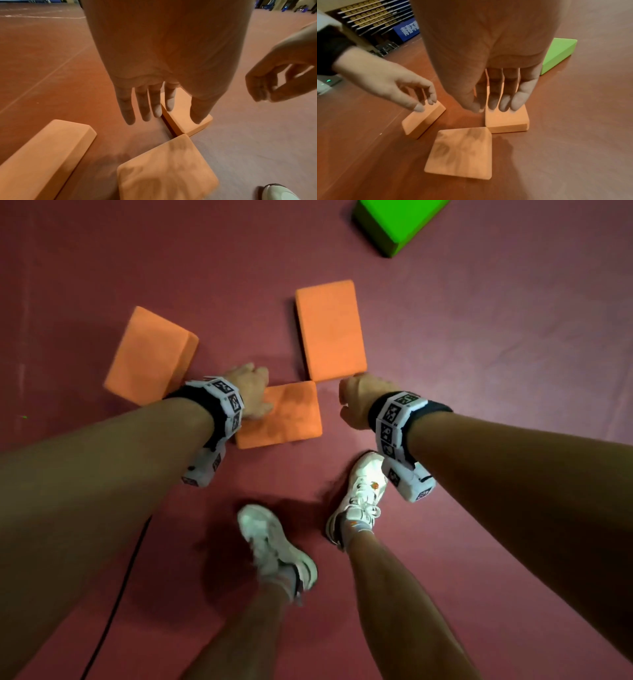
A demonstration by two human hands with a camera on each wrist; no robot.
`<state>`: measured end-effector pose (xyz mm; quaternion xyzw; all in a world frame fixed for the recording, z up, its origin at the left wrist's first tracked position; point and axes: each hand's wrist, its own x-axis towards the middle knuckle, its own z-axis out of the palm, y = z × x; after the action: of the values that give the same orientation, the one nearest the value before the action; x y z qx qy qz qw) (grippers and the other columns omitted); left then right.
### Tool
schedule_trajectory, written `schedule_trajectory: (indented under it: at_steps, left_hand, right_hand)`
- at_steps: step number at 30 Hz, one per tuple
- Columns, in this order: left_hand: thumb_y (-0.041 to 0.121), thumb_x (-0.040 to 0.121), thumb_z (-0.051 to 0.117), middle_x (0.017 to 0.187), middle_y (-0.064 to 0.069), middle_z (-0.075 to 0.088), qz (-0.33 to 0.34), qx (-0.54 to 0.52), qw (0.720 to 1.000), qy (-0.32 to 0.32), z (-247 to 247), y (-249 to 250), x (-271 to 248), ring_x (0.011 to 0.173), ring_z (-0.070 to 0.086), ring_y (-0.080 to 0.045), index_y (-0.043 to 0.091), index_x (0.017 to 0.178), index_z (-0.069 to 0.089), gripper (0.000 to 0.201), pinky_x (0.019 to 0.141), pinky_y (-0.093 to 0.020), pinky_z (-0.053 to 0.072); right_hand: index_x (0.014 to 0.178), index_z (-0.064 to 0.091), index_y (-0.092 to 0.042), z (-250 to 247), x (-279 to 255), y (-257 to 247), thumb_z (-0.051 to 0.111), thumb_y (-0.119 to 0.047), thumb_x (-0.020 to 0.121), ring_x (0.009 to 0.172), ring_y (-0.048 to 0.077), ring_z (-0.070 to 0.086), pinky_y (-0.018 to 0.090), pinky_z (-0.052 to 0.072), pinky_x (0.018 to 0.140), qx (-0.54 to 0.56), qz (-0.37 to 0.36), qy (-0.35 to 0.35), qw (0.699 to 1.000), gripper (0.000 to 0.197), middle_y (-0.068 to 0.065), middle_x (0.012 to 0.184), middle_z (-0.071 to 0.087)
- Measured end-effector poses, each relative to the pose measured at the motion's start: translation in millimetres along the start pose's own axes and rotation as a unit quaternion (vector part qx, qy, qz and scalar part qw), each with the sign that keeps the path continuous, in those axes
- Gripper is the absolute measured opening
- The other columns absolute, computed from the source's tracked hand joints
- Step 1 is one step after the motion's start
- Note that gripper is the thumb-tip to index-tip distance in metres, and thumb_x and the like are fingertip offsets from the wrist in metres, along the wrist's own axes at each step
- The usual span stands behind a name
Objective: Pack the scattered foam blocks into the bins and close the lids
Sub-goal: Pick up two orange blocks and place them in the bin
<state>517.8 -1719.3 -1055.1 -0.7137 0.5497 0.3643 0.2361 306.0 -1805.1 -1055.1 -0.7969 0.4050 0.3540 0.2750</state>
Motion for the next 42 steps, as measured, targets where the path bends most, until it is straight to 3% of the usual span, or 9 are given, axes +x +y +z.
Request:
schedule_trajectory:
  at_steps: [4, 10, 14, 19, 23, 31, 35, 40, 42]
  left_hand:
    - [0.058, 0.078, 0.071, 0.131, -0.015, 0.046, 0.003, 0.012, 0.999, -0.042, 14.4, -2.7, 53.5, 0.122, 0.047, -0.037, 0.009, 0.134, 0.043, 0.08, 0.1, -0.043, 0.041]
    - [0.079, 0.064, 0.066, 0.133, -0.015, 0.043, 0.006, 0.017, 0.998, -0.066, 61.8, -31.9, 128.1, 0.124, 0.043, -0.038, 0.01, 0.138, 0.037, 0.106, 0.105, -0.046, 0.039]
    - [0.092, 0.05, 0.058, 0.126, -0.013, 0.046, 0.03, 0.031, 0.996, -0.076, 98.6, -52.9, 159.2, 0.115, 0.048, -0.037, 0.011, 0.131, 0.04, 0.116, 0.091, -0.048, 0.043]
    - [0.081, 0.058, 0.068, 0.133, -0.011, 0.042, 0.039, -0.002, 0.996, -0.081, 125.8, -63.5, 179.6, 0.123, 0.046, -0.033, 0.012, 0.143, 0.033, 0.114, 0.096, -0.047, 0.044]
    - [0.078, 0.061, 0.07, 0.138, -0.009, 0.039, 0.026, -0.022, 0.994, -0.103, 128.7, -69.5, 182.8, 0.127, 0.043, -0.032, 0.016, 0.146, 0.029, 0.113, 0.1, -0.046, 0.042]
    - [0.079, 0.048, 0.075, 0.138, -0.001, 0.038, 0.019, -0.014, 0.992, -0.12, 126.4, -70.8, 195.3, 0.128, 0.041, -0.028, 0.026, 0.145, 0.027, 0.121, 0.099, -0.054, 0.041]
    - [0.077, 0.043, 0.08, 0.142, 0.005, 0.041, 0.017, -0.018, 0.991, -0.134, 125.0, -72.9, 199.9, 0.128, 0.038, -0.023, 0.026, 0.142, 0.028, 0.123, 0.099, -0.047, 0.038]
    - [0.071, 0.052, 0.081, 0.138, 0.002, 0.043, 0.011, 0.027, 0.983, -0.181, 119.3, -64.2, 192.2, 0.127, 0.038, -0.023, 0.024, 0.141, 0.04, 0.108, 0.097, -0.039, 0.04]
    - [0.071, 0.049, 0.081, 0.131, 0.001, 0.042, 0.004, 0.027, 0.981, -0.194, 119.0, -61.4, 185.5, 0.122, 0.04, -0.023, 0.024, 0.134, 0.047, 0.103, 0.096, -0.041, 0.043]
  right_hand:
    - [0.125, 0.052, -0.013, -7.4, 56.5, 19.5, 0.069, -0.033, 0.085, 0.112, 0.04, 0.053, 0.05, 0.051, 0.09, -0.013, 0.013, 0.043, 0.999, 0.048, 0.014, 0.124, 0.047]
    - [0.131, 0.04, -0.014, -5.8, 151.7, 13.1, 0.082, -0.032, 0.075, 0.12, 0.035, 0.04, 0.045, 0.045, 0.082, -0.089, 0.004, 0.126, 0.988, 0.072, 0.013, 0.134, 0.036]
    - [0.137, 0.033, -0.013, -14.8, 213.9, -3.2, 0.088, -0.045, 0.065, 0.128, 0.038, 0.034, 0.054, 0.043, 0.093, -0.11, -0.006, 0.152, 0.982, 0.096, 0.016, 0.145, 0.027]
    - [0.14, 0.029, -0.016, -34.5, 262.3, -14.1, 0.087, -0.049, 0.063, 0.129, 0.036, 0.035, 0.056, 0.041, 0.099, -0.12, 0.028, 0.127, 0.984, 0.101, 0.015, 0.141, 0.029]
    - [0.156, 0.006, -0.02, -37.7, 276.5, -16.3, 0.084, -0.058, 0.064, 0.139, 0.037, 0.028, 0.061, 0.032, 0.109, -0.133, 0.019, 0.102, 0.986, 0.126, 0.015, 0.148, 0.026]
    - [0.157, -0.008, -0.021, -34.2, 291.5, -5.9, 0.082, -0.063, 0.062, 0.147, 0.037, 0.014, 0.068, 0.024, 0.11, -0.173, 0.0, 0.102, 0.98, 0.138, 0.014, 0.155, 0.019]
    - [0.157, -0.004, -0.017, -38.8, 292.9, -4.1, 0.085, -0.063, 0.059, 0.139, 0.037, 0.025, 0.069, 0.029, 0.104, -0.198, 0.005, 0.127, 0.972, 0.14, 0.015, 0.15, 0.022]
    - [0.141, 0.032, -0.005, -50.8, 266.6, -5.0, 0.079, -0.08, 0.04, 0.127, 0.037, 0.029, 0.059, 0.041, 0.096, -0.209, 0.023, 0.099, 0.973, 0.134, 0.016, 0.135, 0.026]
    - [0.136, 0.037, -0.001, -51.6, 253.8, -2.2, 0.079, -0.079, 0.045, 0.124, 0.035, 0.031, 0.055, 0.045, 0.096, -0.214, 0.02, 0.077, 0.974, 0.127, 0.015, 0.127, 0.029]
